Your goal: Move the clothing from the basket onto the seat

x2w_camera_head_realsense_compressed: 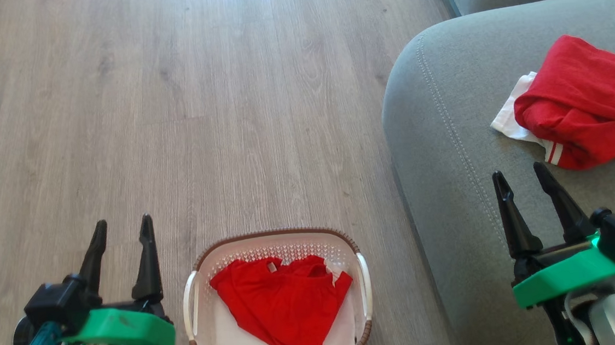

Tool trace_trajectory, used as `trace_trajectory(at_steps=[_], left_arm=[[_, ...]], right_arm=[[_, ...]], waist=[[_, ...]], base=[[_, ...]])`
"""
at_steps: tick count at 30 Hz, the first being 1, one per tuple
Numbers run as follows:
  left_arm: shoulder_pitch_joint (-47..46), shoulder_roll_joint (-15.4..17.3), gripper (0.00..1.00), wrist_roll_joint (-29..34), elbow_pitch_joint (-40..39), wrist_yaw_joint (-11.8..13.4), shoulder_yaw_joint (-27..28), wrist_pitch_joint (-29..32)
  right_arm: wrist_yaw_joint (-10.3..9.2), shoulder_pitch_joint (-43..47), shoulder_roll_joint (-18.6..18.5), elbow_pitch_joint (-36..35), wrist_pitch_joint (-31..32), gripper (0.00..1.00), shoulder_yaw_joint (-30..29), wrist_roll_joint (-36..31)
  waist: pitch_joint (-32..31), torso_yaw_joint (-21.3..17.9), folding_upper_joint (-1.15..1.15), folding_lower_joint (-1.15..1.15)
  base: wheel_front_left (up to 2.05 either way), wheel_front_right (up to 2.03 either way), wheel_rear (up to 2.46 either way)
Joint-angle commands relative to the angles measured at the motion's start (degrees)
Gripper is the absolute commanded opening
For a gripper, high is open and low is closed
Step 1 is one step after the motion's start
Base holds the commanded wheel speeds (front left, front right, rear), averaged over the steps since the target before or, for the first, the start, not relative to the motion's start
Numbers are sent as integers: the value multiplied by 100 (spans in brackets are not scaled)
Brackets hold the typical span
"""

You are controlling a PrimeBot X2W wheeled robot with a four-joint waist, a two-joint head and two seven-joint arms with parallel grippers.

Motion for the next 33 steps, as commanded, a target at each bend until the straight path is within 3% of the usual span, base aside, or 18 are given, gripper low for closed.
trace_trajectory(at_steps=[1, 10, 23, 33], left_arm=[[-149, 59, 100, 63, -156, -32, 295, -77], [-219, -1, 100, 95, -68, -104, 286, -72], [-909, 59, 100, 192, 112, -297, 65, 47], [-1513, 64, 100, 217, 722, -503, -114, 138]], right_arm=[[-1, -199, -42, -213, -56, 100, 126, -7], [-1, -333, -31, -300, -45, 100, 152, -26], [-1, -876, 25, -419, -106, 100, 181, -22], [-1, -1303, 41, -492, -162, 100, 297, -15]], waist=[[8, -10, 0, 0], [238, -135, 0, 0], [1156, -436, 0, 0], [1849, -694, 0, 0]], base=[[0, 0, 0], [0, 0, 0], [0, 0, 0], [0, 0, 0]])
